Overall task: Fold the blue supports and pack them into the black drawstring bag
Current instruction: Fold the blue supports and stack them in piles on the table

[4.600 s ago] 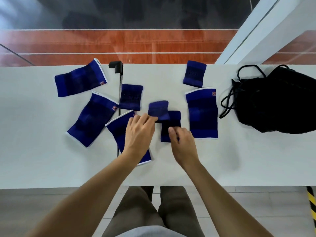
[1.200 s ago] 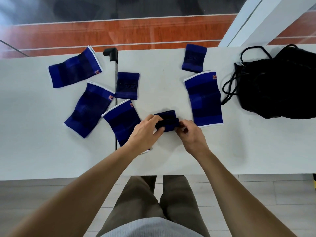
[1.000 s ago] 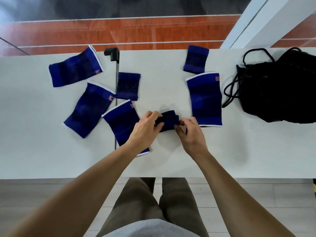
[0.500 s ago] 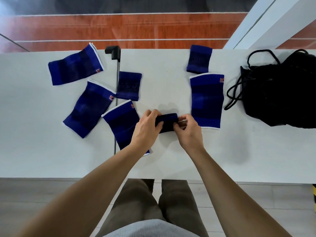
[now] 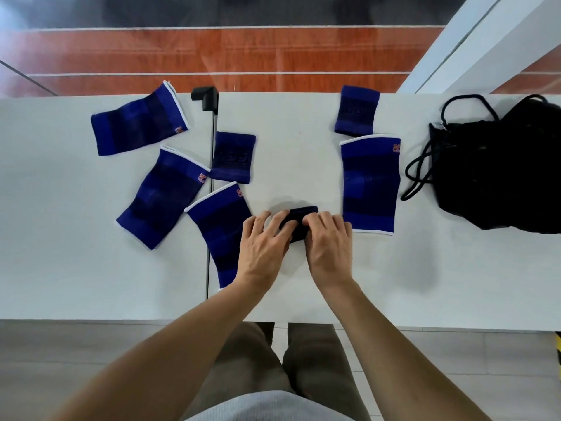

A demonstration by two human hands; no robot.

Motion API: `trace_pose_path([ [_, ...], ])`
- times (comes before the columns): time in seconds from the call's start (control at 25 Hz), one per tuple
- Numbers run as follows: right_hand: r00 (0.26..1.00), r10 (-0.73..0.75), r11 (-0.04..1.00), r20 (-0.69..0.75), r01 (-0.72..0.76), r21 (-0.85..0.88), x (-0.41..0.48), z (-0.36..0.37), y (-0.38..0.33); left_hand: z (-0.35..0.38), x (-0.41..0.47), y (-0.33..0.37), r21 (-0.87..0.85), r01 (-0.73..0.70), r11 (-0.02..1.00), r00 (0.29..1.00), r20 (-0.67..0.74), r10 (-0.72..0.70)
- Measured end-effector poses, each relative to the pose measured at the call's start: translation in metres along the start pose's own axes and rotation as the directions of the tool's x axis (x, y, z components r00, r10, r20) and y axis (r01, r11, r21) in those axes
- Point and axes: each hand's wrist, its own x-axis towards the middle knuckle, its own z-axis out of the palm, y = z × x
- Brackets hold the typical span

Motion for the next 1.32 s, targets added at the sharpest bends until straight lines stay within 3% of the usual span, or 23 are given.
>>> trace_pose_path([
  [0.12,0.990,-0.108,0.991,0.086,0.114,-0.065,-0.021,0.003,0.009,0.001,0.008,-0.004,0.014,-0.009,1.000,1.000,-0.019,0.009],
  [0.32,0.974,-0.081,0.979,0.211,0.118,-0.168,0.008,-0.003,0.001,0.001,0.042,-0.015,0.056,0.024,0.998,0.999,-0.045,-0.021],
  [0.72,0.958,-0.091,0.960,0.272,0.157,-0.232,0.142,0.000,0.001,-0.013,0.168,-0.041,0.057,0.168,0.984,0.986,-0.023,-0.167],
  [1.04,0.957,-0.072,0.971,0.281,0.132,-0.200,0.179,0.002,-0.001,-0.015,0.206,-0.048,0.059,0.208,0.976,0.978,-0.011,-0.208],
  [1.16,0.972,-0.080,0.982,0.221,0.115,-0.148,0.184,-0.007,0.002,-0.015,0.211,-0.047,0.067,0.200,0.977,0.980,-0.024,-0.199],
  [1.28,0.999,0.041,0.986,0.028,-0.036,-0.161,0.184,-0.022,0.019,-0.015,0.213,-0.050,0.082,0.178,0.981,0.984,-0.043,-0.175],
  [1.32,0.996,0.083,0.976,0.023,-0.077,-0.203,0.185,-0.025,0.024,-0.017,0.213,-0.052,0.082,0.188,0.979,0.982,-0.048,-0.185],
])
